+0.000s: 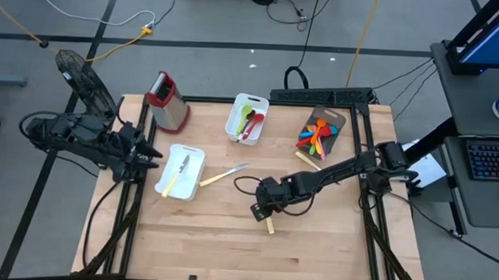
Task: Pick & Place Kitchen Items
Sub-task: Put the yellow knife into the bottom white bin
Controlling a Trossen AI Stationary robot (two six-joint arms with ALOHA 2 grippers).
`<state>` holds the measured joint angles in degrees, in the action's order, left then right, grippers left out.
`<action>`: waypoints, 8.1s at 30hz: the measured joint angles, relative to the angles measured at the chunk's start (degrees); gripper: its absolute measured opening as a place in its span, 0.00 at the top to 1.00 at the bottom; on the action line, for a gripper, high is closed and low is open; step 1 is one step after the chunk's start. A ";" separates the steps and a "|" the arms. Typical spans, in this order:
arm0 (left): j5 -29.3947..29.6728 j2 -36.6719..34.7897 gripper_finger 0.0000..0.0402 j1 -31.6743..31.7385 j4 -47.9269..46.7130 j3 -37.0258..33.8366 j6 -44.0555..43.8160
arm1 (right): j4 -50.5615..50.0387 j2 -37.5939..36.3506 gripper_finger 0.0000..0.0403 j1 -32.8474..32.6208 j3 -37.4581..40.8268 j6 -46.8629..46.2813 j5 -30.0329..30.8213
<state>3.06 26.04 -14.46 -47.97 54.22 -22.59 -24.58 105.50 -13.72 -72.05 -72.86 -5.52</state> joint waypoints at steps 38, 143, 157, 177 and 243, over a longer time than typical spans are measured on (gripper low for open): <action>-1.57 0.02 0.57 0.00 0.16 0.00 -1.68 | -17.63 10.48 0.76 -0.63 -0.11 -16.46 0.65; -13.16 36.55 0.57 13.54 39.30 0.00 -24.83 | 73.16 -4.86 0.91 20.67 3.45 15.22 -17.57; -19.15 43.40 0.57 17.45 45.15 0.00 -26.14 | 72.29 -4.79 0.91 20.82 3.45 15.58 -17.22; -21.07 42.80 0.84 18.29 43.00 0.00 -27.51 | 71.89 -4.79 0.84 21.69 3.45 15.70 -18.40; -50.58 41.70 0.84 10.23 -16.76 0.00 -61.74 | 40.02 -24.76 0.82 25.71 10.69 67.00 -26.77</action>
<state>-47.51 67.74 -4.22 -64.73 54.22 -84.33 15.44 80.74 11.99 -61.36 -5.86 -32.29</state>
